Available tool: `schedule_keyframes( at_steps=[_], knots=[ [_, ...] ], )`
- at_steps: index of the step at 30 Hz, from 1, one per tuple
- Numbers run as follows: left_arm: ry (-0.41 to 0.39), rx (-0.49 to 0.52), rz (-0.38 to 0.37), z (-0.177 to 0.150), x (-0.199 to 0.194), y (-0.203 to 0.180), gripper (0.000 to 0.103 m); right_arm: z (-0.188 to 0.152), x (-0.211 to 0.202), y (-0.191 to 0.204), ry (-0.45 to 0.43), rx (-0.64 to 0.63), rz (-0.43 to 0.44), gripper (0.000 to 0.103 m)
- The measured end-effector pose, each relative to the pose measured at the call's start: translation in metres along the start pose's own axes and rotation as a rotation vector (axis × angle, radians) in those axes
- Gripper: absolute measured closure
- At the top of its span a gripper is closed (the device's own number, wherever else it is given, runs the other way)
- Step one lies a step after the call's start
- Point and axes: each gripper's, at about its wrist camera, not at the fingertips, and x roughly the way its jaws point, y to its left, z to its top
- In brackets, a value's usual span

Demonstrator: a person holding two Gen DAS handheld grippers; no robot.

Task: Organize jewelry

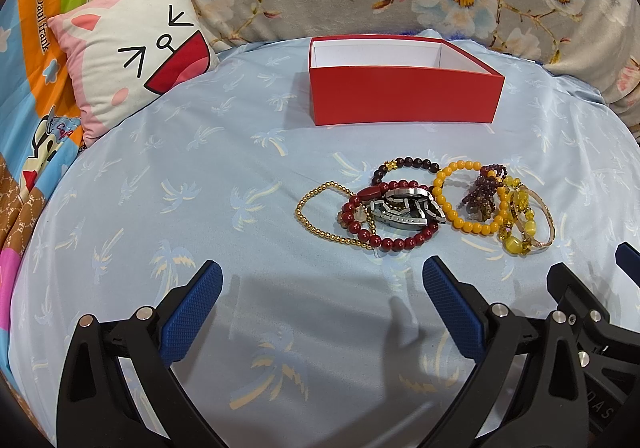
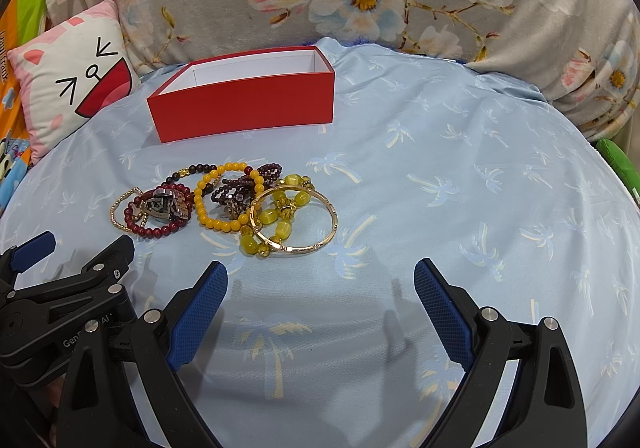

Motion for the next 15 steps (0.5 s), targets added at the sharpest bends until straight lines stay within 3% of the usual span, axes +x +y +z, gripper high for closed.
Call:
schedule_keyframes(
  at_steps=[15],
  knots=[
    [-0.009,-0.004,-0.010,0.0027,-0.0044,0.0096,0.007,0.0008,-0.0017,-0.0014,-0.005,0.004,0.005,0.012]
  ],
)
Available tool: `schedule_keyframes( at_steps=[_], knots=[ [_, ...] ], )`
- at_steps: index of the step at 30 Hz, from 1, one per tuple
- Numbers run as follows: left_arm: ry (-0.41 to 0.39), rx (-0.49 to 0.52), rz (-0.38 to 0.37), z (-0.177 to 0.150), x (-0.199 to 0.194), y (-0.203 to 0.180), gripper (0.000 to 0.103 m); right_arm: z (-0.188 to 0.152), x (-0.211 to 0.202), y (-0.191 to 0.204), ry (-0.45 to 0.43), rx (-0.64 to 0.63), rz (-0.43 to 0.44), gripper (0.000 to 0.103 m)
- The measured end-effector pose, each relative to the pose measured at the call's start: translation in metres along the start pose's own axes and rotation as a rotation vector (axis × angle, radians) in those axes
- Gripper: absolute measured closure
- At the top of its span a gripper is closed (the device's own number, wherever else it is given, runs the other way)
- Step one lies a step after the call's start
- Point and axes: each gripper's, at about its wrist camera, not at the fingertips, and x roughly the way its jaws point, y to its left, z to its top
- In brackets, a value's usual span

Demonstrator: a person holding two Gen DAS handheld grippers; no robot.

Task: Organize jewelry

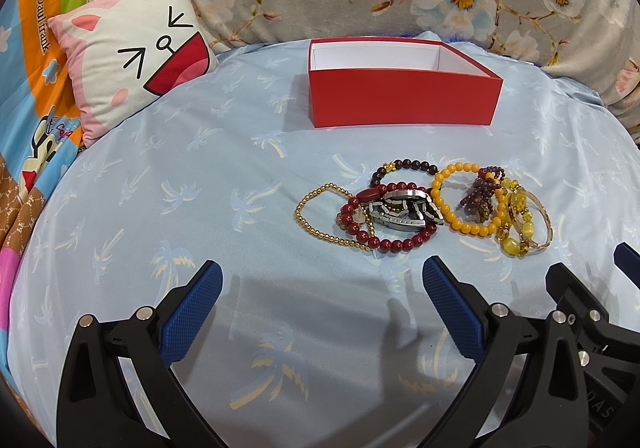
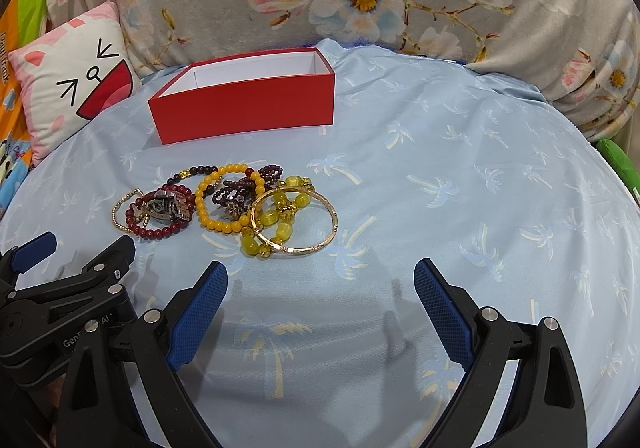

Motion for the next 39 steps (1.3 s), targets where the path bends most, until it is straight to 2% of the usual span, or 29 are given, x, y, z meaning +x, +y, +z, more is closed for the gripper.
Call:
schedule_keyframes(
  at_steps=[7,15,21,27,33,39],
  knots=[
    [0.019,-0.029,-0.031,0.000,0.001,0.013,0.007,0.002,-0.001,0.000,-0.010,0.006,0.010,0.012],
    [0.026,-0.107,-0.052,0.006,0.006,0.036,0.007,0.006,0.000,-0.004,-0.003,0.018,0.038,0.012],
    [0.019,-0.086,-0.031,0.010,0.011,0.036,0.007,0.015,0.014,-0.008,0.028,0.026,0.063,0.013],
    [0.022,-0.094,-0.041,0.011,0.016,0.038,0.007,0.022,0.031,-0.007,0.062,0.025,0.084,0.013],
    [0.030,-0.094,-0.054,0.010,0.019,0.037,0.007,0.029,0.043,-0.003,0.084,0.018,0.093,0.020],
    [0.025,-0.087,-0.059,0.008,0.021,0.033,0.007,0.031,0.053,0.000,0.113,0.014,0.108,0.033]
  ],
)
